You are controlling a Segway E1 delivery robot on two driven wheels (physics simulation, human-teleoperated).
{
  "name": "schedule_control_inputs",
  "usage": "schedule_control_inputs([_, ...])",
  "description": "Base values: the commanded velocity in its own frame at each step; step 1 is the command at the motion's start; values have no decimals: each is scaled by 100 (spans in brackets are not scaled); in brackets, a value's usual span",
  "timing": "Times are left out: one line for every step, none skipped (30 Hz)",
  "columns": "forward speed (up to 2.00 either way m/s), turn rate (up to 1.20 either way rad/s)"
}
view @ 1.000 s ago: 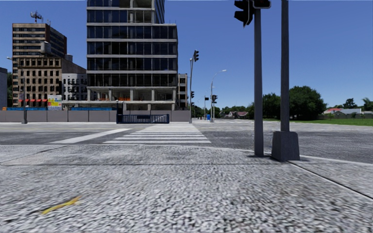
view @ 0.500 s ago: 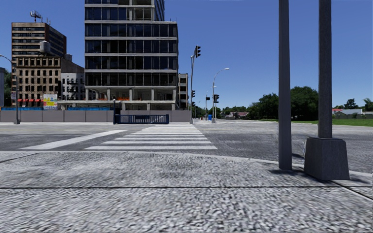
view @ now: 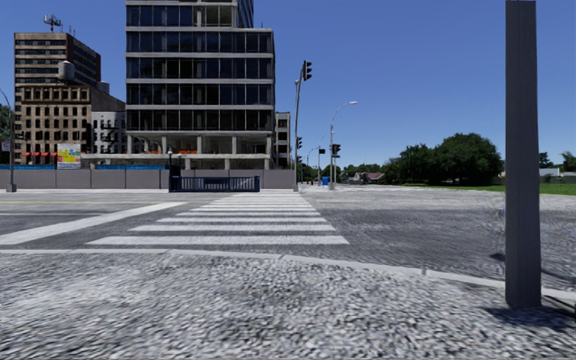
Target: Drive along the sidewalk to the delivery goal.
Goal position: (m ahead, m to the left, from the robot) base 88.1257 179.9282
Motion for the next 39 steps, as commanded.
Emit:
schedule_control_inputs([199,23])
schedule_control_inputs([199,23])
schedule_control_inputs([199,24])
schedule_control_inputs([199,24])
schedule_control_inputs([199,17])
schedule_control_inputs([199,7])
schedule_control_inputs([199,7])
schedule_control_inputs([199,0])
schedule_control_inputs([199,0])
schedule_control_inputs([199,0])
schedule_control_inputs([199,0])
schedule_control_inputs([199,0])
schedule_control_inputs([199,0])
schedule_control_inputs([199,0])
schedule_control_inputs([199,0])
schedule_control_inputs([199,0])
schedule_control_inputs([199,0])
schedule_control_inputs([199,0])
schedule_control_inputs([199,0])
schedule_control_inputs([199,0])
schedule_control_inputs([199,0])
schedule_control_inputs([199,0])
schedule_control_inputs([199,0])
schedule_control_inputs([199,0])
schedule_control_inputs([199,0])
schedule_control_inputs([199,0])
schedule_control_inputs([199,0])
schedule_control_inputs([199,0])
schedule_control_inputs([199,0])
schedule_control_inputs([199,0])
schedule_control_inputs([199,0])
schedule_control_inputs([199,0])
schedule_control_inputs([199,0])
schedule_control_inputs([199,0])
schedule_control_inputs([199,0])
schedule_control_inputs([199,0])
schedule_control_inputs([196,0])
schedule_control_inputs([180,0])
schedule_control_inputs([180,0])
